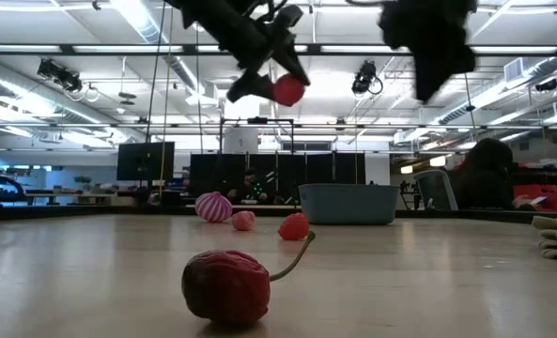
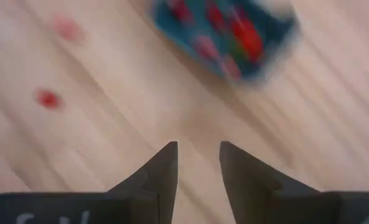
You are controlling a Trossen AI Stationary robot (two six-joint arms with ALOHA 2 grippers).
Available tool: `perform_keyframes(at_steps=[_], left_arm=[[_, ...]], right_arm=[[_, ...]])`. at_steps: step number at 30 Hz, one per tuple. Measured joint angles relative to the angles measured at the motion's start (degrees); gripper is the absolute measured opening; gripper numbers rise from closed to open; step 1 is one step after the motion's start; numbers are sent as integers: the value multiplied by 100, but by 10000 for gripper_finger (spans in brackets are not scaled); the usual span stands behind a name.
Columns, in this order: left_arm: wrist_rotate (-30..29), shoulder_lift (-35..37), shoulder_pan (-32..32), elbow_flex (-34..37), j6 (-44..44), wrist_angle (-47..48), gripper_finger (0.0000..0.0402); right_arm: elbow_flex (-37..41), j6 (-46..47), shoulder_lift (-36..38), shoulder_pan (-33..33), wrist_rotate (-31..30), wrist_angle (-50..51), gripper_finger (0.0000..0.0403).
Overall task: Pick and placing Produce into tupperware
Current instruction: Put the dragon fruit into the bin
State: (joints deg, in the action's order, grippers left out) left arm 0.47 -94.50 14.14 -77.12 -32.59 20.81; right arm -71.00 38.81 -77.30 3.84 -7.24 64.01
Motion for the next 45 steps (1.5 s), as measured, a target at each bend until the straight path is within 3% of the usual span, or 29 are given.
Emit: perform_keyframes(at_steps=[5,9,19,30,39,45], left_arm=[[312,-462,437,-427,110,-837,232],[910,-1188,572,-803,383,-967,232],[957,-2372,410,-1300,1275,-832,233],[815,-2802,369,-1301,2087,-883,243],[818,-2846,419,-1297,2115,-734,245],[810,-2848,436,-1292,2008,-127,266]], right_arm=[[0,1030,0,-185,3,1218,129],[0,1397,0,-366,-233,906,129],[0,1506,0,-529,-665,179,126],[0,1376,0,-523,-877,154,126],[2,1257,0,-523,-923,101,124],[2,1252,0,-523,-923,83,124]])
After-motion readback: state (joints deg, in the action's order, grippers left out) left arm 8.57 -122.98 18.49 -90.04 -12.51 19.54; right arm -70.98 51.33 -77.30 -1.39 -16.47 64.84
